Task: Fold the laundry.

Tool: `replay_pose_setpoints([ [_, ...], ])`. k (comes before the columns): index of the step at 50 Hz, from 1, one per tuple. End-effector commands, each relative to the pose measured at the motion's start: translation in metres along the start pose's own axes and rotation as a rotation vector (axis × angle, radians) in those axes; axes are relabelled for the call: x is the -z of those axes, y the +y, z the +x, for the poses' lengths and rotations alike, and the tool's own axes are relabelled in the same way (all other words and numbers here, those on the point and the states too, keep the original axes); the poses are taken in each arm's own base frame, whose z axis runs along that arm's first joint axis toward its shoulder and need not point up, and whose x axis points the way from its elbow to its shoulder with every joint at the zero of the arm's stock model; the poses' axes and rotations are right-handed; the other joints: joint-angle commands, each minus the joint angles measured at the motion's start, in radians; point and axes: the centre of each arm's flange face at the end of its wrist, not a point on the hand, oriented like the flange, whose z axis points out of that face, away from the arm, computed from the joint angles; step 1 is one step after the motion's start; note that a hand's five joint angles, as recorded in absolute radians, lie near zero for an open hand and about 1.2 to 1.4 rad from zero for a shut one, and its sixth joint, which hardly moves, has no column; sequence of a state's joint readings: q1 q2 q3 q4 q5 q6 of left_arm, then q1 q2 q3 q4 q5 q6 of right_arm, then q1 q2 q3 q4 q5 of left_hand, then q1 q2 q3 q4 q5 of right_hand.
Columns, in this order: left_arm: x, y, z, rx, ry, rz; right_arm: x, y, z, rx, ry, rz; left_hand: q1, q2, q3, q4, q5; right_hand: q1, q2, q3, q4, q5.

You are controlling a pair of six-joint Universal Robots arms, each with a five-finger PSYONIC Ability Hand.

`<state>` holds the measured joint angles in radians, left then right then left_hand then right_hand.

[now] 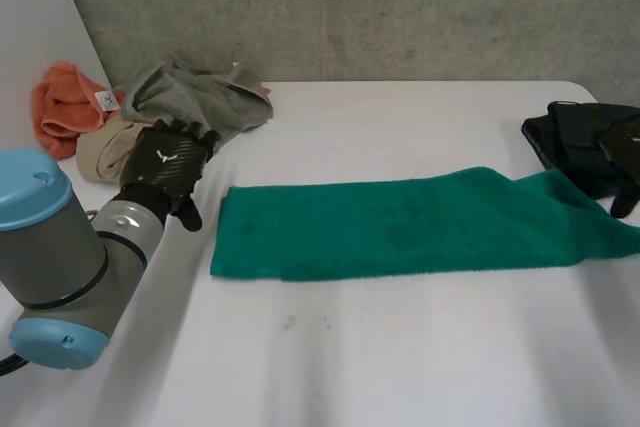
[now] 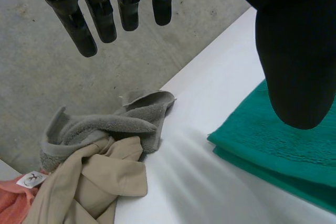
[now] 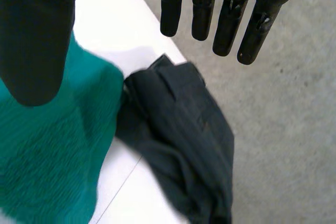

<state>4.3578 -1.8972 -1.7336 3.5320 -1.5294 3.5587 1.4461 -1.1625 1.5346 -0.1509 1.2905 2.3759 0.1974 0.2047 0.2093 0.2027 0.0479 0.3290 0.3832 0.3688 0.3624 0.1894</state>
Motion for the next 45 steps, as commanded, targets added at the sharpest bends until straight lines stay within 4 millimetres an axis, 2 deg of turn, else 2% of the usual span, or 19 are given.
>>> replay_pose_setpoints([
  [1, 0.001, 0.004, 0.004, 0.001, 0.013, -0.01, -0.007, 0.041, 0.003, -0.043, -0.055, -0.083, -0.023, -0.03, -0.035, -0.028, -0.048, 0.167, 0.113, 0.127, 0.134, 0.132],
  [7, 0.001, 0.005, 0.004, 0.003, 0.009, -0.014, -0.015, 0.055, -0.007, -0.039, -0.1, -0.091, -0.023, -0.03, -0.035, -0.028, -0.048, 0.182, 0.127, 0.142, 0.148, 0.147],
  [11, 0.001, 0.005, 0.003, 0.003, 0.008, -0.014, -0.019, 0.067, -0.006, -0.041, -0.101, -0.113, -0.023, -0.03, -0.035, -0.028, -0.048, 0.196, 0.142, 0.156, 0.163, 0.161],
  [23, 0.002, 0.007, 0.005, 0.003, 0.012, -0.019, -0.03, 0.083, -0.015, -0.014, -0.124, -0.136, -0.023, -0.03, -0.035, -0.028, -0.048, 0.252, 0.198, 0.212, 0.219, 0.217],
  [27, 0.003, 0.008, 0.006, 0.003, 0.015, -0.023, -0.034, 0.087, -0.016, -0.012, -0.121, -0.134, -0.023, -0.03, -0.035, -0.028, -0.048, 0.507, 0.453, 0.467, 0.473, 0.472],
  [29, 0.003, 0.008, 0.005, 0.003, 0.014, -0.023, -0.037, 0.088, -0.015, -0.008, -0.113, -0.126, -0.023, -0.03, -0.035, -0.028, -0.048, 0.946, 0.892, 0.906, 0.912, 0.911],
  [30, 0.003, 0.009, 0.005, 0.004, 0.014, -0.025, -0.038, 0.088, -0.014, -0.005, -0.109, -0.122, -0.023, -0.03, -0.035, -0.028, -0.048, 1.066, 1.012, 1.026, 1.033, 1.031],
  [36, 0.003, 0.009, 0.004, 0.004, 0.011, -0.028, -0.037, 0.091, -0.001, -0.002, -0.065, -0.128, -0.023, -0.03, -0.035, -0.028, -0.048, 1.067, 1.013, 1.027, 1.034, 1.032],
  [39, 0.003, 0.009, 0.005, 0.004, 0.011, -0.03, -0.034, 0.083, 0.009, 0.016, -0.035, -0.123, -0.023, -0.03, -0.035, -0.028, -0.048, 1.067, 1.013, 1.027, 1.034, 1.032],
  [45, 0.009, 0.005, 0.001, 0.004, 0.001, -0.026, -0.025, 0.054, 0.033, 0.085, 0.037, -0.065, -0.023, -0.03, -0.035, -0.028, -0.048, 1.067, 1.013, 1.027, 1.034, 1.032],
])
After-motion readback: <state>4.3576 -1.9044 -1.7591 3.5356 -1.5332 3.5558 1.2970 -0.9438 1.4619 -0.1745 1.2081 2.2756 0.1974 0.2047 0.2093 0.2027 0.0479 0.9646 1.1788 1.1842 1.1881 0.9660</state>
